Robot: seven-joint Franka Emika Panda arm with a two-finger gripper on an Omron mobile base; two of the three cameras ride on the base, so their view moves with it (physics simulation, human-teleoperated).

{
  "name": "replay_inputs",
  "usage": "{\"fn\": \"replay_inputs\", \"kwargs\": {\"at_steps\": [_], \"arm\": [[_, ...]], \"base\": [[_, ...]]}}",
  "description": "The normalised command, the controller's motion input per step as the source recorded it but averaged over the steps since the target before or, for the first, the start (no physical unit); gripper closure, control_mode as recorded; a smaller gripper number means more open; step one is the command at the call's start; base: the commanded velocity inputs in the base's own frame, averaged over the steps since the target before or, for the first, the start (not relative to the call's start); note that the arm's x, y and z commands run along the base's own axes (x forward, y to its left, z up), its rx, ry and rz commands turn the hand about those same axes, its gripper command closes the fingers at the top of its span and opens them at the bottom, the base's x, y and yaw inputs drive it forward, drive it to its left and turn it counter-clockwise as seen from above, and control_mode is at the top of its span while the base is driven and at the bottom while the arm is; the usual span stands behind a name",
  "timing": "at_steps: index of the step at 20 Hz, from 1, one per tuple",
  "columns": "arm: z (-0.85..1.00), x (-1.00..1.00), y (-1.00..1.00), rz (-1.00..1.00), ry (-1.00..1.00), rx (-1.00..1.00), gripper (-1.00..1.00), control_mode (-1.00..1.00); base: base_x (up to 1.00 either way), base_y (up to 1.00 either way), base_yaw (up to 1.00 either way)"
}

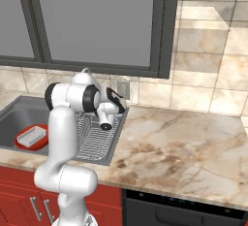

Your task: Pick the bowl and tupperware and place them in the sink. Then turn on the water.

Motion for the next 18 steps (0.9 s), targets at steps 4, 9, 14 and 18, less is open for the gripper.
{"fn": "replay_inputs", "kwargs": {"at_steps": [4,9,14,18], "arm": [[-0.24,0.0,-0.86,-0.11,0.0,0.09,-1.0,-1.0],[-0.23,0.0,-0.83,-0.11,0.0,0.09,-1.0,-1.0],[-0.23,0.0,-0.83,-0.11,0.0,0.09,-1.0,-1.0],[-0.23,0.0,-0.8,-0.1,0.0,0.09,-1.0,-1.0]], "base": [[0.0,0.0,0.0],[0.0,0.0,0.0],[0.0,0.0,0.0],[0.0,0.0,0.0]]}}
